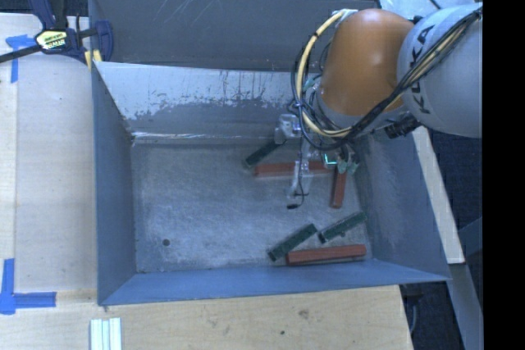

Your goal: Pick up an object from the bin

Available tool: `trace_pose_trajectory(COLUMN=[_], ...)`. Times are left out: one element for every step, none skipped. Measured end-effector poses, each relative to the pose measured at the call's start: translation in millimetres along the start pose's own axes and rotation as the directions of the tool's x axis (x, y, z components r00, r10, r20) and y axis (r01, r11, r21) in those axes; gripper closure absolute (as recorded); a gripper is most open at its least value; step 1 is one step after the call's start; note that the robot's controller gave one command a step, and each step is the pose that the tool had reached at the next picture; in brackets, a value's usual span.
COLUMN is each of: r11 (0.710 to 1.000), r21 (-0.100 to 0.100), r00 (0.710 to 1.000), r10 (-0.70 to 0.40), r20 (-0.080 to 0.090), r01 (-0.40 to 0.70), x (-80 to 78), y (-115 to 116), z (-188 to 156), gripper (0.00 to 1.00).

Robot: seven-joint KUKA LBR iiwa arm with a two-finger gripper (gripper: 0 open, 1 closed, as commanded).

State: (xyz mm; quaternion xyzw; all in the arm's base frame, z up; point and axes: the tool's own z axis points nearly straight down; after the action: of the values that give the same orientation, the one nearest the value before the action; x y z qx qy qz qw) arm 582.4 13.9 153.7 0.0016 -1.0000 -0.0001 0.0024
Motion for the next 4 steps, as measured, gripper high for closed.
trace_pose_trajectory(r11=[1.0, 0.999, 0.999, 0.998], r21=[0.0, 0.0, 0.0, 0.0], r00=[1.0, 0.999, 0.999, 0.998], r10=[0.0, -0.047, -0.047, -0.057], r20=[0.008, 0.01, 0.01, 0.002], r01=[0.0, 0.047, 0.047, 0.057], x=[-1.8, -9.8, -9.8, -13.0], y=[0, -3, -3, -12], z=[-5, 83, 83, 28], gripper=[0.0, 1.0, 1.0, 1.0])
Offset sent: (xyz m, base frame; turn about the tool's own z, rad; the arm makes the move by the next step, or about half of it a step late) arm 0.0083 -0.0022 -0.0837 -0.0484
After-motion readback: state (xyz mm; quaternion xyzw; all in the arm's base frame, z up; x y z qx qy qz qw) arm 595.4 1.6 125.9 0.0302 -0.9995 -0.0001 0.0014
